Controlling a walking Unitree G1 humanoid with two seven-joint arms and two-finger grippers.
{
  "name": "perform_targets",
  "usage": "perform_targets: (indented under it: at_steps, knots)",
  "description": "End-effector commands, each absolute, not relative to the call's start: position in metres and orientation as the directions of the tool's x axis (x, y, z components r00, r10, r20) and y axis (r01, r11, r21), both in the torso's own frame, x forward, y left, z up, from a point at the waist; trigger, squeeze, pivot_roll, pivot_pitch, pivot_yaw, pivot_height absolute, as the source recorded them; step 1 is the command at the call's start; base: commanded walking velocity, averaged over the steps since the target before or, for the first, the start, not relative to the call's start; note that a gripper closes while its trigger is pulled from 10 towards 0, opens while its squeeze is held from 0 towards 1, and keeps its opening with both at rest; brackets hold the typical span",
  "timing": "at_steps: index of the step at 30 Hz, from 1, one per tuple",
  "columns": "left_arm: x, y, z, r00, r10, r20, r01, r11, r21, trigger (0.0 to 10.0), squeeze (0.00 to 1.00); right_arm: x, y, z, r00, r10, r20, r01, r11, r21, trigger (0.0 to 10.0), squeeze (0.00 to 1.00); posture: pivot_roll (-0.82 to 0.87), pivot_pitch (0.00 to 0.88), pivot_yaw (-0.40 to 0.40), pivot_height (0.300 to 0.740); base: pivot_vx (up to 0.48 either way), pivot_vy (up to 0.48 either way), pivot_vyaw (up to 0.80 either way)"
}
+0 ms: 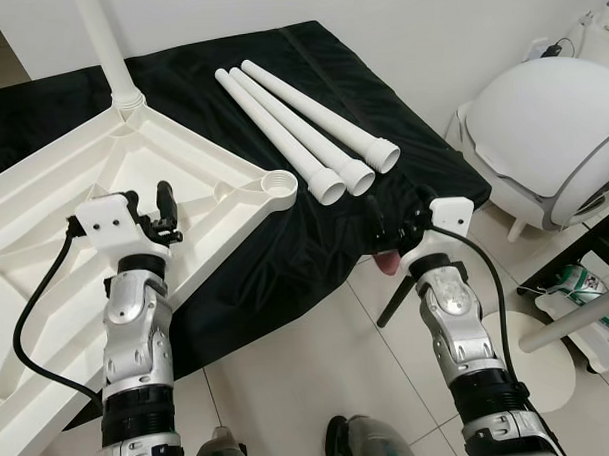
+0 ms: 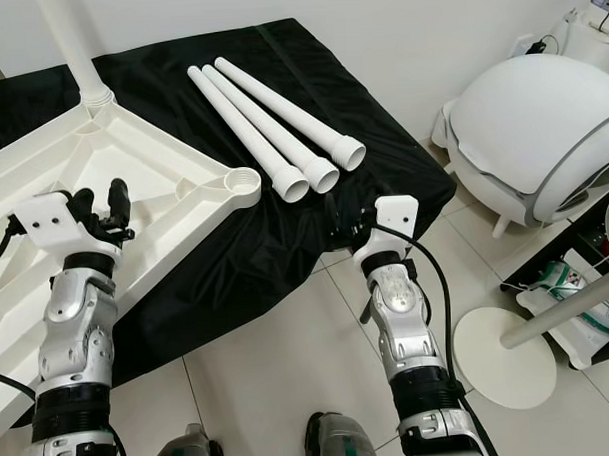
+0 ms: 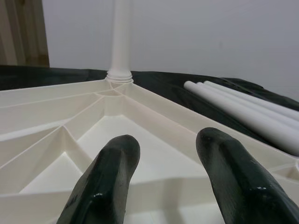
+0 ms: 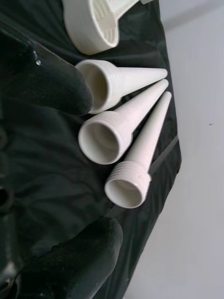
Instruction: Building children table
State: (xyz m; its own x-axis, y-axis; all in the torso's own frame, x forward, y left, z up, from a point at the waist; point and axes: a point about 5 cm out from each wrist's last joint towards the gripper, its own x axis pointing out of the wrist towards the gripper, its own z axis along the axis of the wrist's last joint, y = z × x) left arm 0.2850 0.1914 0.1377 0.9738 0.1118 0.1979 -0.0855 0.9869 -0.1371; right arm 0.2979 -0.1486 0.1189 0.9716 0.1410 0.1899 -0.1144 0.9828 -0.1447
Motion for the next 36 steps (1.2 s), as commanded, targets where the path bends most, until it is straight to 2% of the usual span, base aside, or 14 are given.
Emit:
perform_targets:
  at_steps: [1, 4, 10, 17, 36]
  knots:
    - [0.283, 0.185, 0.140, 0.973, 0.059, 0.223, -0.037, 0.994, -0.101, 10.0, 0.00, 0.296, -0.143, 0.121, 0.966, 0.163, 0.202, -0.135, 0.980, -0.146, 10.0, 0.00, -0.01, 0.002, -0.007, 0.740, 0.000, 0.000, 0.00]
    - [0.276, 0.173, 0.138, 0.975, 0.001, 0.224, 0.013, 0.998, -0.062, 10.0, 0.00, 0.287, -0.135, 0.122, 0.958, 0.206, 0.197, -0.186, 0.976, -0.117, 10.0, 0.00, -0.01, 0.007, -0.010, 0.740, 0.000, 0.000, 0.00]
    - [0.269, 0.166, 0.131, 0.977, -0.050, 0.209, 0.058, 0.998, -0.032, 10.0, 0.00, 0.280, -0.136, 0.114, 0.955, 0.239, 0.179, -0.214, 0.966, -0.145, 10.0, 0.00, -0.01, 0.003, -0.007, 0.740, 0.000, 0.000, 0.00]
    - [0.265, 0.163, 0.124, 0.982, -0.065, 0.178, 0.075, 0.996, -0.049, 10.0, 0.00, 0.278, -0.144, 0.110, 0.966, 0.194, 0.171, -0.175, 0.977, -0.118, 10.0, 0.00, -0.02, 0.000, 0.001, 0.740, 0.000, 0.000, 0.00]
    - [0.261, 0.155, 0.120, 0.985, -0.080, 0.152, 0.090, 0.994, -0.066, 10.0, 0.00, 0.280, -0.149, 0.113, 0.967, 0.191, 0.166, -0.181, 0.981, -0.076, 10.0, 0.00, -0.02, 0.000, 0.002, 0.740, 0.000, 0.000, 0.00]
